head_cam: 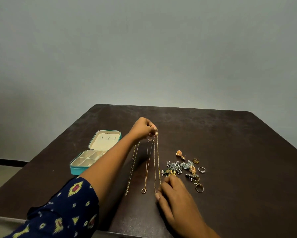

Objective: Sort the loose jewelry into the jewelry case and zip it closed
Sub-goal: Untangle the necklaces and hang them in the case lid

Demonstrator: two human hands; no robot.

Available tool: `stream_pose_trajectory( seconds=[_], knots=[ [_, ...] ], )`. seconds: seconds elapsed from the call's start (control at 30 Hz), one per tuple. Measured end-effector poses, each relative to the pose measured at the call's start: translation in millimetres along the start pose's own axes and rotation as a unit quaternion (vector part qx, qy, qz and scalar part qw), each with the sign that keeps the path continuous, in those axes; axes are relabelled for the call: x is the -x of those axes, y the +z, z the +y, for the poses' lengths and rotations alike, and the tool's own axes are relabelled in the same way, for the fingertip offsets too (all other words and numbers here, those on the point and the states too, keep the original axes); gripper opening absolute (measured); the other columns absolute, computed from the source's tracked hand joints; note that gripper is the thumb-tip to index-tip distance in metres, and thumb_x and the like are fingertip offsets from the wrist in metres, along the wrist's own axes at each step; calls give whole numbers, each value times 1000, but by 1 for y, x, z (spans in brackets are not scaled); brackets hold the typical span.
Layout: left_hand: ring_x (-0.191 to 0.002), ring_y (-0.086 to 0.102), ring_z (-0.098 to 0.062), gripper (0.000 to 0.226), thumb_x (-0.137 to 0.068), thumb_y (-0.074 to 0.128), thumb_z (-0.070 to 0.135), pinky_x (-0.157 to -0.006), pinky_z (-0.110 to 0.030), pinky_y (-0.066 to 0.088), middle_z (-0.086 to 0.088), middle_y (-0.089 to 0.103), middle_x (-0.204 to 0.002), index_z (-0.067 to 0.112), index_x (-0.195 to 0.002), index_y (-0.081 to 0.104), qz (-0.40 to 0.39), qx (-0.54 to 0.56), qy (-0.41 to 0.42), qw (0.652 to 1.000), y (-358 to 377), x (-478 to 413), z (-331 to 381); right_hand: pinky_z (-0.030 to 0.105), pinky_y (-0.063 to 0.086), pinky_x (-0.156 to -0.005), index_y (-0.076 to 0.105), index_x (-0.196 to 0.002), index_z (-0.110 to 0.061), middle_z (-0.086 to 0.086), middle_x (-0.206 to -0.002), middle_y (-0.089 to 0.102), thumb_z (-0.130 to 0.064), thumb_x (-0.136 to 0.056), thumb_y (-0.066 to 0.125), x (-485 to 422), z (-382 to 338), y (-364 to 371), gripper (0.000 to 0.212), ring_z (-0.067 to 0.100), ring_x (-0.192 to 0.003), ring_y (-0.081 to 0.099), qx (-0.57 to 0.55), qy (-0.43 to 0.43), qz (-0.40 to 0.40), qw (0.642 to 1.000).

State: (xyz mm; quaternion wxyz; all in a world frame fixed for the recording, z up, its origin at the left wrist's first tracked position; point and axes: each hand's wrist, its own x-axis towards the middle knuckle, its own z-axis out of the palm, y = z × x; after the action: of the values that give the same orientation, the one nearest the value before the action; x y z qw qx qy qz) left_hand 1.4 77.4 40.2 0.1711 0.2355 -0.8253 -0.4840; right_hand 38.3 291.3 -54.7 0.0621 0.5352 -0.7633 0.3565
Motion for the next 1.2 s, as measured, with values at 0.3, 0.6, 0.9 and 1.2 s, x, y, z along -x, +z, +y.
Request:
stream_pose_trajectory(
  seconds=[0.3, 0.6, 0.9, 1.2],
  knots=[
    [-39, 55, -5, 20, -88, 51, -6, -40, -15, 42, 1, 61, -47, 4, -72, 56, -13, 199, -47, 979, -29, 54, 8, 12, 45, -69, 64, -54, -17, 5, -77, 67, -38, -60, 61, -22, -36, -54, 22, 5, -74, 60, -415, 133, 43, 899],
    [-51, 66, -14, 20, -88, 46, -8, -48, -20, 48, -5, 58, -56, 8, -80, 56, 26, 330, -60, 942, -26, 117, 10, 17, 48, -49, 63, -73, -8, 6, -59, 65, -22, -67, 59, -28, -44, -80, 15, 10, -47, 58, -603, 346, 29, 718],
    [-56, 66, -12, 14, -84, 56, -2, -52, -20, 48, -2, 68, -65, 10, -83, 61, -28, 283, -41, 958, -7, 145, 13, 21, 52, -61, 60, -106, -7, 5, -100, 73, 1, -90, 39, -27, -49, -83, 28, 20, -82, 71, -565, 306, -29, 765],
    [-57, 66, -13, 16, -83, 57, -5, -60, -28, 46, -2, 67, -63, 11, -87, 57, -37, 297, -25, 954, 2, 149, 13, 26, 56, -68, 54, -116, -19, -8, -117, 64, 17, -86, 34, -25, -58, -73, 51, 26, -88, 70, -544, 239, -44, 803]
  ],
)
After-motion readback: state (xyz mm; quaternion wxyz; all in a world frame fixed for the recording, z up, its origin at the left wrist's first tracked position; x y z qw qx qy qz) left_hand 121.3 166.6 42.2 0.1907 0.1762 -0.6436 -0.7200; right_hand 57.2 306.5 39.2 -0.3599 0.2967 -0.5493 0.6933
